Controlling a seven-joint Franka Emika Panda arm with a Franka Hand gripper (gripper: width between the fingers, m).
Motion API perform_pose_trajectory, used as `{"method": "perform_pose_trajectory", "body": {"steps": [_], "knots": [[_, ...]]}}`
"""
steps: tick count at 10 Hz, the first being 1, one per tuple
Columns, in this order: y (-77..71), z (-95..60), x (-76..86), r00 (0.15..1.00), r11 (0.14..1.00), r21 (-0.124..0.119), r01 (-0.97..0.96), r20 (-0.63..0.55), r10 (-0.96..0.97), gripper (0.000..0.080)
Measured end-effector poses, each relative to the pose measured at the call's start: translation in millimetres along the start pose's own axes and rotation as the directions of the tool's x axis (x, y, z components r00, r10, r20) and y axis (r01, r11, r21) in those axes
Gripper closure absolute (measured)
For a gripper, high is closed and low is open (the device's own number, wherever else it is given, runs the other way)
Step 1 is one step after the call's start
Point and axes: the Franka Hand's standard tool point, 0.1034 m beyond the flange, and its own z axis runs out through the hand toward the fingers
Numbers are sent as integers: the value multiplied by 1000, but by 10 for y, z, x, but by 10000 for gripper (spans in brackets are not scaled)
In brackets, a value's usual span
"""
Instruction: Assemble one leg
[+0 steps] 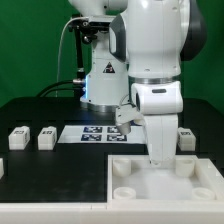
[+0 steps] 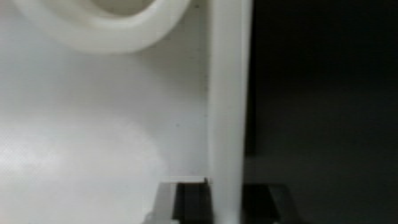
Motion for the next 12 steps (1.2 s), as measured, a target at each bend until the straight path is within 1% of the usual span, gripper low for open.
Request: {"method": "perform_pose_trajectory", "body": {"steps": [1, 2, 3, 4, 5, 6, 7, 9, 12], "knots": [[-3, 4, -1, 1000, 1000, 1, 0, 0, 0, 741], [-4, 7, -7, 1000, 1000, 1, -1, 0, 1, 627], [-3, 8, -10, 1000, 1000, 2, -2, 0, 2, 450], [-4, 9, -13, 1000, 1000, 2, -3, 0, 3, 450], [-4, 9, -15, 1000, 1000, 2, -3, 0, 3, 259], [-4, 10, -18, 1000, 1000, 2, -4, 0, 4, 183], [-4, 10, -20, 1000, 1000, 2, -4, 0, 4, 183], [-4, 11, -24, 1000, 1000, 2, -5, 0, 5, 151], [-3, 11, -29, 1000, 1000, 2, -6, 0, 6, 151]]}}
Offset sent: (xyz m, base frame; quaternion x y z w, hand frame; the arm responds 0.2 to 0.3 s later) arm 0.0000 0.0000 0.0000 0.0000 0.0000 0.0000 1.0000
